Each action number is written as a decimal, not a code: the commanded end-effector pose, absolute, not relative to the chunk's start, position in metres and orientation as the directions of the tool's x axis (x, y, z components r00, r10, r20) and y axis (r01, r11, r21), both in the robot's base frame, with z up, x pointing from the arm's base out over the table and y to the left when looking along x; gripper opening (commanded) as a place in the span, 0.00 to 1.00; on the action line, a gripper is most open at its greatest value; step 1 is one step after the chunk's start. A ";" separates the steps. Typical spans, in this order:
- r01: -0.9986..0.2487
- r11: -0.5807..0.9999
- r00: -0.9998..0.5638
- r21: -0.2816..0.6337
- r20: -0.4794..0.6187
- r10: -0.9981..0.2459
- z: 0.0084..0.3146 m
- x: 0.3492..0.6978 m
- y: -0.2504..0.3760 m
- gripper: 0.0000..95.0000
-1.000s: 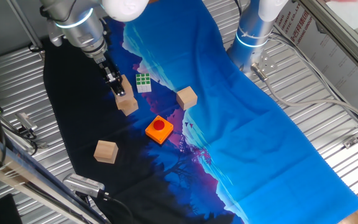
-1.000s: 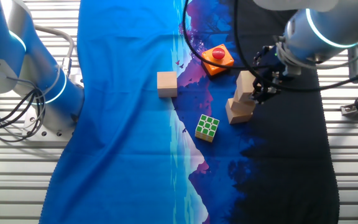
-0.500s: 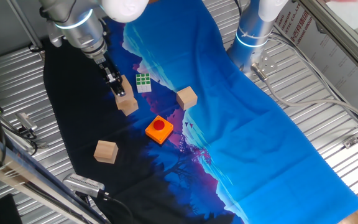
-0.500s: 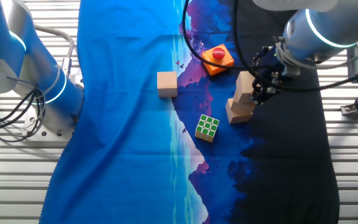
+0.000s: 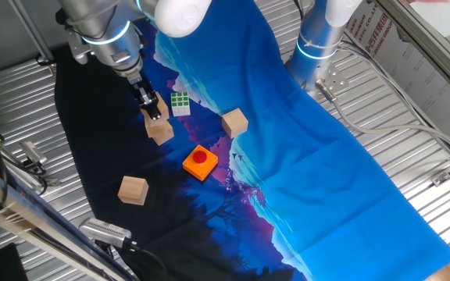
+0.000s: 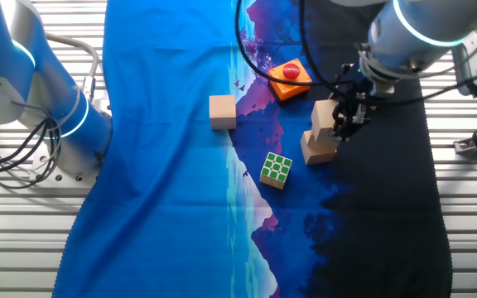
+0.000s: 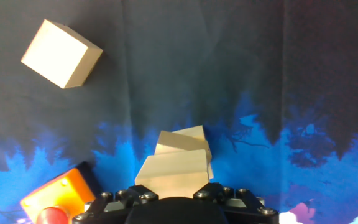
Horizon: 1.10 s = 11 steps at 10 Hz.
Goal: Stack the blocks in a vertical line of five
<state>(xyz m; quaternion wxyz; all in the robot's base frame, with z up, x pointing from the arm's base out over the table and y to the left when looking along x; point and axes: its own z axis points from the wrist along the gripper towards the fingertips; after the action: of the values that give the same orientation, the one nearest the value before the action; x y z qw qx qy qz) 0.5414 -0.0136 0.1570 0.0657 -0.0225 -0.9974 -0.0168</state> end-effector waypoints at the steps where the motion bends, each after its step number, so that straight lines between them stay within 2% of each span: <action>1: 0.049 0.998 -0.990 0.039 0.131 0.043 0.156 0.543 -0.013 0.40; 3: 0.050 0.998 -0.991 0.039 0.122 0.045 0.155 0.545 -0.011 0.40; 4: 0.049 0.998 -0.992 0.040 0.118 0.044 0.154 0.546 -0.010 0.60; 11: 0.049 0.998 -0.992 0.040 0.118 0.044 0.154 0.546 -0.010 0.60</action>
<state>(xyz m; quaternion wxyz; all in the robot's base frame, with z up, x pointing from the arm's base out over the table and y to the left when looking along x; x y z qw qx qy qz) 0.5458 -0.0102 0.1543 0.0588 -0.0233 -0.9978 -0.0214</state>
